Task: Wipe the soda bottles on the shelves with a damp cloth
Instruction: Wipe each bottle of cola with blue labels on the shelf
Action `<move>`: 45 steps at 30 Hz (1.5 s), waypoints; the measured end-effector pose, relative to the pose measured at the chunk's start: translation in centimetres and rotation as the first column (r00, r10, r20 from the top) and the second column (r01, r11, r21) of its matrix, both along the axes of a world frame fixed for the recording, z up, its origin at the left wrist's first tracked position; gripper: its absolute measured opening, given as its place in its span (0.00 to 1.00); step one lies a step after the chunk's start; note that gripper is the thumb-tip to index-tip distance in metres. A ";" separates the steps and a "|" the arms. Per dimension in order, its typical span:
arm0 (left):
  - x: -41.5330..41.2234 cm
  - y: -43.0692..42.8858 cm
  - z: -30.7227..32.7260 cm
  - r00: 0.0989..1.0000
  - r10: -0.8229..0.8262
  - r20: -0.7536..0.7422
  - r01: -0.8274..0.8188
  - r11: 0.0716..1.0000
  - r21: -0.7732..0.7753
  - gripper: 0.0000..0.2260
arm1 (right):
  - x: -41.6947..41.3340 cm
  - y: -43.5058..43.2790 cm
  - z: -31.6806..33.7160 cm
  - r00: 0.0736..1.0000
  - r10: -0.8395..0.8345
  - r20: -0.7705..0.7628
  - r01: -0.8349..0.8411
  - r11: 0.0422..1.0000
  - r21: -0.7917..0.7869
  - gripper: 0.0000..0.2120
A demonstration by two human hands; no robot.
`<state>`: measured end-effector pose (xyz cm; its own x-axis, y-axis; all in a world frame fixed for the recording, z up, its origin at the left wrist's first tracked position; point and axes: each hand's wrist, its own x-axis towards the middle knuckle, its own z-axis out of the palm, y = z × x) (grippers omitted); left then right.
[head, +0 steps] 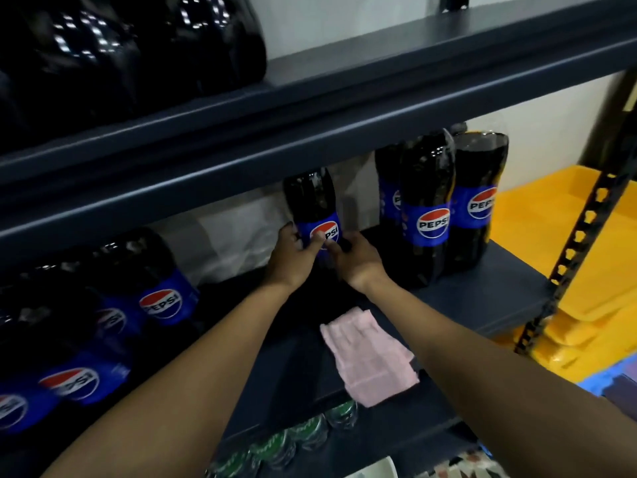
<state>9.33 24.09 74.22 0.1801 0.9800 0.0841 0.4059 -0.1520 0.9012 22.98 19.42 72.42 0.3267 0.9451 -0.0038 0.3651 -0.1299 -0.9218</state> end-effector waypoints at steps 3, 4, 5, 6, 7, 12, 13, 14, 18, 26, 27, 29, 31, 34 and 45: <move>-3.3 -3.2 0.7 0.997 0.068 -0.041 -0.066 0.997 0.044 0.26 | -2.6 -1.9 0.1 0.997 0.077 -0.006 -0.077 0.997 0.022 0.19; -4.6 -4.1 0.6 0.994 0.092 -0.052 -0.089 0.994 0.061 0.26 | -3.6 -2.7 0.2 0.995 0.104 0.007 -0.104 0.994 0.040 0.17; -5.7 -5.0 0.5 0.992 0.114 -0.055 -0.110 0.992 0.069 0.26 | -4.4 -3.4 0.3 0.992 0.125 0.031 -0.127 0.990 0.058 0.16; -7.0 -5.8 0.4 0.991 0.126 -0.045 -0.123 0.990 0.067 0.25 | -5.4 -4.2 0.4 0.987 0.150 0.058 -0.154 0.985 0.072 0.15; -7.9 -6.7 0.3 0.991 0.129 -0.027 -0.128 0.990 0.060 0.24 | -6.0 -4.8 0.4 0.983 0.173 0.070 -0.178 0.981 0.079 0.15; -12.0 -11.8 0.1 0.981 0.179 0.071 -0.185 0.977 0.103 0.15 | -9.1 -8.1 -0.2 0.954 0.259 0.149 -0.275 0.956 0.099 0.22; -12.6 -12.6 0.0 0.982 0.167 0.090 -0.177 0.979 0.106 0.16 | -9.6 -8.7 -0.4 0.953 0.250 0.173 -0.270 0.958 0.099 0.25; -13.1 -13.5 -0.2 0.981 0.155 0.116 -0.167 0.981 0.101 0.18 | -10.0 -9.4 -0.5 0.952 0.241 0.189 -0.262 0.960 0.100 0.27; -14.8 -16.4 -0.9 0.961 0.154 0.228 -0.168 0.985 0.040 0.32 | -11.6 -12.0 -1.2 0.952 0.265 0.154 -0.288 0.945 0.154 0.26; -15.8 -18.2 -1.7 0.955 0.148 0.256 -0.161 0.987 0.030 0.36 | -11.0 -14.5 -3.2 0.893 0.271 0.358 -0.367 0.901 0.232 0.26; -15.9 -18.2 -1.8 0.955 0.148 0.258 -0.159 0.987 0.021 0.37 | -10.2 -14.4 -3.7 0.846 0.271 0.459 -0.404 0.888 0.221 0.25; -15.8 -18.2 -1.7 0.955 0.150 0.254 -0.159 0.987 0.013 0.38 | -8.1 -13.5 -4.9 0.726 0.220 0.652 -0.410 0.899 0.153 0.25; -15.8 -18.2 -1.7 0.954 0.154 0.257 -0.161 0.987 0.006 0.40 | -6.2 -12.4 -6.3 0.607 0.215 0.765 -0.320 0.947 -0.013 0.28; -15.8 -18.2 -1.7 0.952 0.153 0.264 -0.158 0.987 -0.002 0.40 | -4.9 -11.3 -8.2 0.515 0.341 0.787 -0.193 0.940 -0.281 0.36; -15.7 -18.4 -1.7 0.954 0.161 0.254 -0.165 0.986 -0.005 0.38 | -5.7 -9.7 -9.7 0.529 0.296 0.795 -0.085 0.951 -0.297 0.26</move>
<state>-6.34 5.72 72.56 -0.0114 0.9925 0.1219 0.1854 -0.1177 0.9756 17.32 9.75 62.69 0.0958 0.9951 -0.0229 0.9825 -0.0983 -0.1579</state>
